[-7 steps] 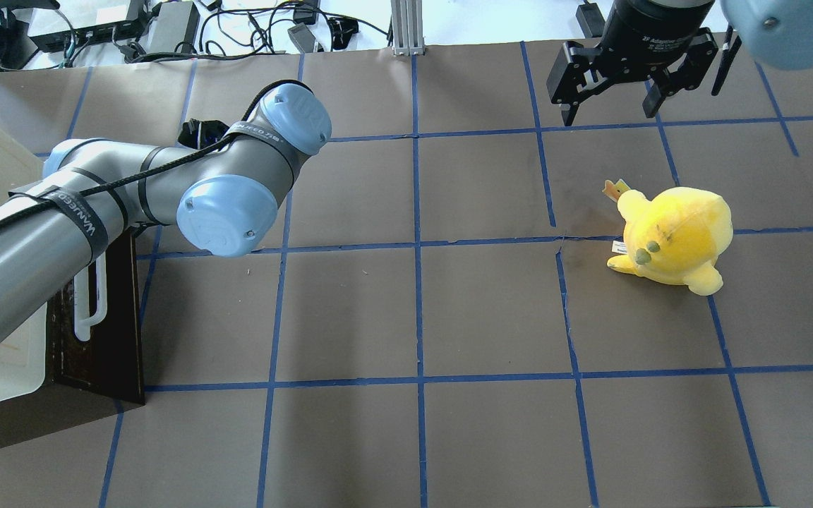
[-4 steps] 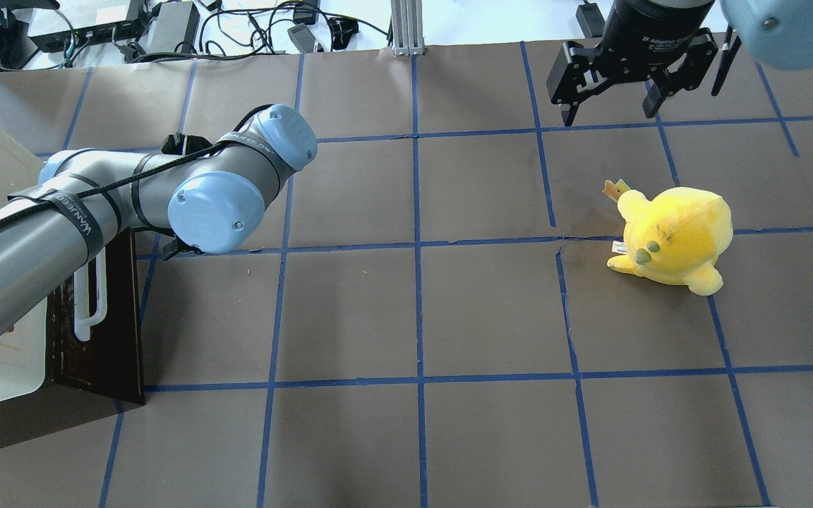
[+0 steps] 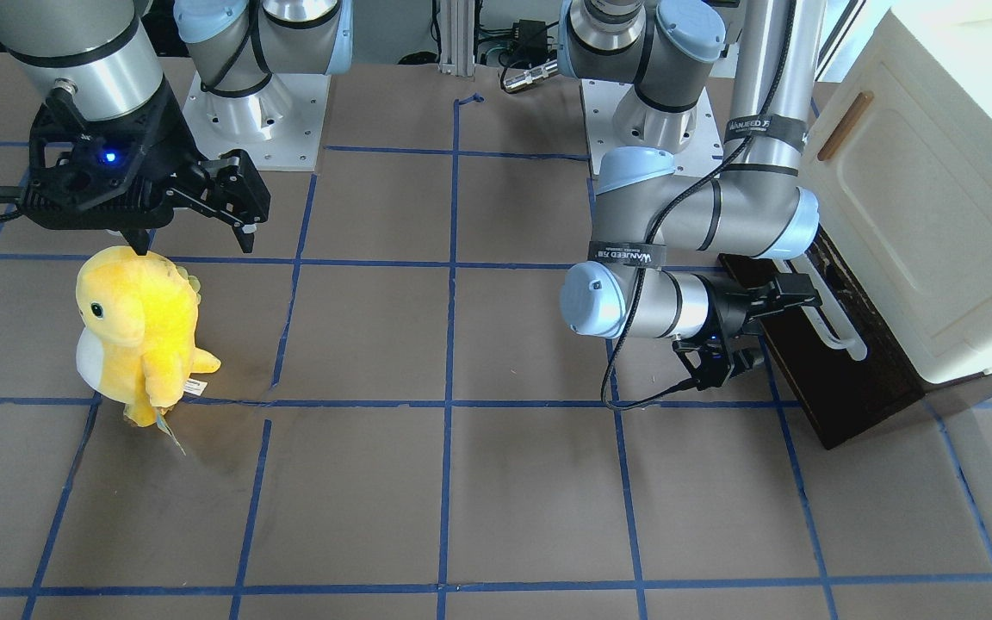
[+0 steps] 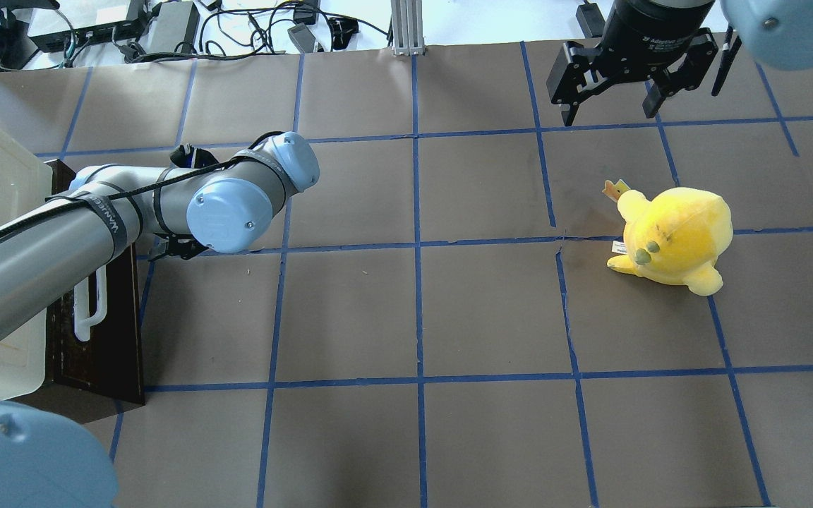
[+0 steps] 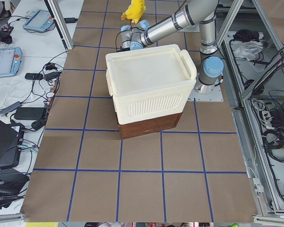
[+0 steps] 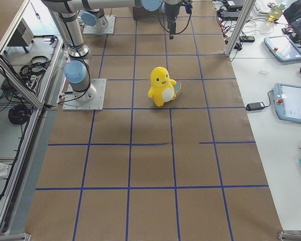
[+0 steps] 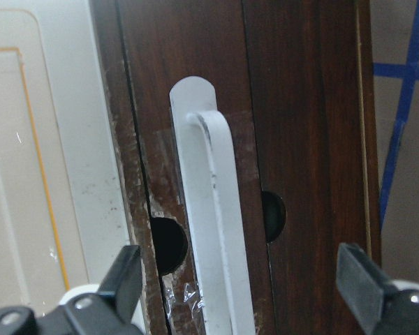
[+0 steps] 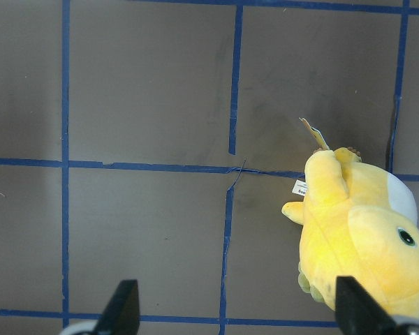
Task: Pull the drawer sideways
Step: 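Close the left gripper on the white drawer handle, then hold the handle firmly with the left gripper, adjusting grip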
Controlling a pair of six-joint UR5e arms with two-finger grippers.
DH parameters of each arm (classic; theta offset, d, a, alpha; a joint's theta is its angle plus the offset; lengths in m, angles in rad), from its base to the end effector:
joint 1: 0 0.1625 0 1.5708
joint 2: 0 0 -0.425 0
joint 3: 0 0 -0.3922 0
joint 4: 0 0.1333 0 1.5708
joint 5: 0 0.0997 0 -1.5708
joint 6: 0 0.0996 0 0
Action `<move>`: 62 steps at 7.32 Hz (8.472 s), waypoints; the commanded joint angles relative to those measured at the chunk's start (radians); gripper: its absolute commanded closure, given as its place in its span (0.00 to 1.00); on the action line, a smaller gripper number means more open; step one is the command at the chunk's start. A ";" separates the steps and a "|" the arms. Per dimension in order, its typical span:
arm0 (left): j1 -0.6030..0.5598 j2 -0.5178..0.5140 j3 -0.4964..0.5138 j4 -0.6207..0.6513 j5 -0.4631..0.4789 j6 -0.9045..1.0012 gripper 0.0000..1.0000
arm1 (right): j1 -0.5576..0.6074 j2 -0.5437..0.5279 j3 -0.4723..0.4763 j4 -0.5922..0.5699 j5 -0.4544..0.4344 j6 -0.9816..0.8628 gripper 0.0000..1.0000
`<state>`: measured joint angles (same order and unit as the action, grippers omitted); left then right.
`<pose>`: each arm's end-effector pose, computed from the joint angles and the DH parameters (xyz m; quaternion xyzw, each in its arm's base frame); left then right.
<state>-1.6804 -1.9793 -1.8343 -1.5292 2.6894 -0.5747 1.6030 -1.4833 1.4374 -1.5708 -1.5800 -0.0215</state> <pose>-0.1015 -0.5227 0.2144 -0.0257 0.8221 0.0783 0.5634 0.1495 -0.5286 0.5090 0.0267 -0.9994 0.0230 0.0045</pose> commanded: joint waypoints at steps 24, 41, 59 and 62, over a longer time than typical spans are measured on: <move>0.074 0.000 -0.045 -0.057 0.070 0.004 0.49 | 0.000 0.000 0.000 0.000 0.000 0.000 0.00; 0.051 -0.016 -0.026 -0.057 0.053 -0.005 0.65 | 0.000 0.000 0.000 0.000 0.000 0.000 0.00; 0.013 -0.018 0.009 -0.057 0.017 0.007 0.69 | 0.000 0.000 0.000 0.000 0.000 0.000 0.00; 0.013 -0.016 0.014 -0.058 0.017 0.029 0.69 | 0.000 0.000 0.000 0.000 0.000 -0.002 0.00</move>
<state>-1.6674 -1.9917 -1.8165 -1.5866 2.7056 -0.5482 1.6030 -1.4833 1.4373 -1.5708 -1.5800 -0.0217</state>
